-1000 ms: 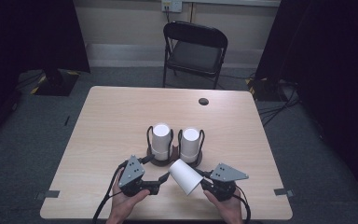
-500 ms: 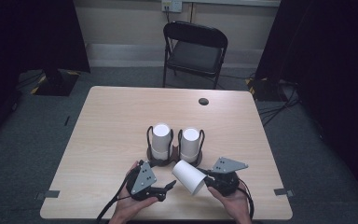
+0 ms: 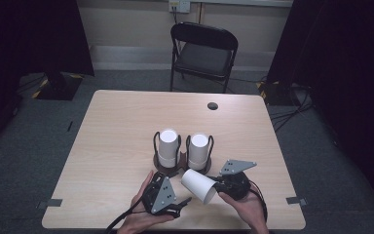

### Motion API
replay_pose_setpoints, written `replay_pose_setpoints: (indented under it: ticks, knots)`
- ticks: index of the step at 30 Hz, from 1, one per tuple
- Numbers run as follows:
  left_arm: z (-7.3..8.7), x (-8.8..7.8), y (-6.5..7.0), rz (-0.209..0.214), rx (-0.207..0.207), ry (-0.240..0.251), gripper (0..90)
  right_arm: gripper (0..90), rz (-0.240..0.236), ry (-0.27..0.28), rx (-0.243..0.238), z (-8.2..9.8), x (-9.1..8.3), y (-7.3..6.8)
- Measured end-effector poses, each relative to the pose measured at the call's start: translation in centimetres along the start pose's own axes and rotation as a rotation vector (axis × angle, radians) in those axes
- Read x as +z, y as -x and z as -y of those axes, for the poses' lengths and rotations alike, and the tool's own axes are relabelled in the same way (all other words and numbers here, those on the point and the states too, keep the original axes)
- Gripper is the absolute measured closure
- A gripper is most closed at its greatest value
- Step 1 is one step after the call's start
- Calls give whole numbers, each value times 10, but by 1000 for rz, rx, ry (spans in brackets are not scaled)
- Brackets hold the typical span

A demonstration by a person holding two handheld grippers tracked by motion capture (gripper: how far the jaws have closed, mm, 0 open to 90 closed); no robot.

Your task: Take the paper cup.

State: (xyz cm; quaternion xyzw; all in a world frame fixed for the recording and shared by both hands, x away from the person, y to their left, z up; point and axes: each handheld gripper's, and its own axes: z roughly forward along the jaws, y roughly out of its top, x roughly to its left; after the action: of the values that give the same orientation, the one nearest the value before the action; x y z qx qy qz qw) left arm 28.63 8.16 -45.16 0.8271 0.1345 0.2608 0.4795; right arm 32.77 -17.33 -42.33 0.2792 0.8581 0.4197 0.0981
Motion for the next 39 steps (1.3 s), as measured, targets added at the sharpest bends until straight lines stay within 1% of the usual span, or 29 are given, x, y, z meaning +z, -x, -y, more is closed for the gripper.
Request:
replay_pose_setpoints:
  ticks: [1,2,3,4,6,9,10,13,14,15,16,17,18,20,21,22,23,24,27,28,30,32,33,34,35,37,38,39]
  knots:
    - [0,1,1,0,12,-8,165,863,0,0,0,0,0,0]
    - [0,2,3,-2,26,-15,169,863,-14,-12,6,-1,1,1]
    - [0,3,4,-2,38,-15,169,863,-14,-12,6,-1,1,1]
    - [0,4,6,-10,48,-19,168,863,-16,-23,11,-2,1,2]
    - [0,4,7,-17,52,-17,160,863,-20,-29,9,-3,2,2]
    - [-1,6,9,-26,74,-25,158,862,-30,-62,14,-5,3,3]
    - [-1,7,11,-33,95,-31,158,862,-36,-79,13,-7,4,3]
    - [-3,10,14,-32,103,-38,154,861,-39,-91,11,-9,5,4]
    - [-4,11,14,-43,108,-49,154,861,-34,-92,13,-10,5,3]
    - [-6,13,15,-50,113,-49,153,861,-31,-95,16,-11,5,4]
    - [-9,14,16,-68,128,-46,153,861,-30,-100,17,-11,5,4]
    - [-10,15,17,-69,139,-45,148,861,-34,-108,29,-12,6,6]
    - [-11,17,18,-73,147,-47,148,861,-34,-108,29,-12,6,6]
    - [-12,18,20,-74,168,-60,144,861,-38,-133,37,-13,5,7]
    - [-12,19,20,-81,179,-60,141,861,-42,-137,38,-14,5,8]
    - [-12,20,21,-79,174,-58,141,861,-42,-137,38,-14,5,8]
    - [-12,21,22,-82,175,-63,126,861,-52,-156,37,-16,6,8]
    - [-12,22,23,-86,178,-63,121,861,-54,-161,36,-17,7,8]
    - [-12,25,25,-92,205,-84,115,863,-63,-176,34,-20,8,7]
    - [-12,25,26,-96,208,-89,118,864,-63,-185,31,-21,9,6]
    - [-12,26,27,-88,209,-86,146,867,-73,-185,31,-24,13,6]
    - [-12,28,28,-99,219,-84,156,871,-79,-180,29,-25,14,5]
    - [-13,29,29,-98,220,-84,163,872,-85,-178,27,-26,15,4]
    - [-13,29,29,-104,225,-93,168,874,-86,-177,22,-27,17,2]
    - [-13,29,29,-108,225,-95,168,874,-86,-177,22,-27,17,2]
    - [-13,28,28,-104,213,-89,170,876,-86,-172,29,-28,18,2]
    - [-12,27,27,-97,198,-85,172,877,-90,-171,34,-29,19,2]
    - [-12,28,27,-97,199,-83,174,877,-96,-167,37,-29,19,2]
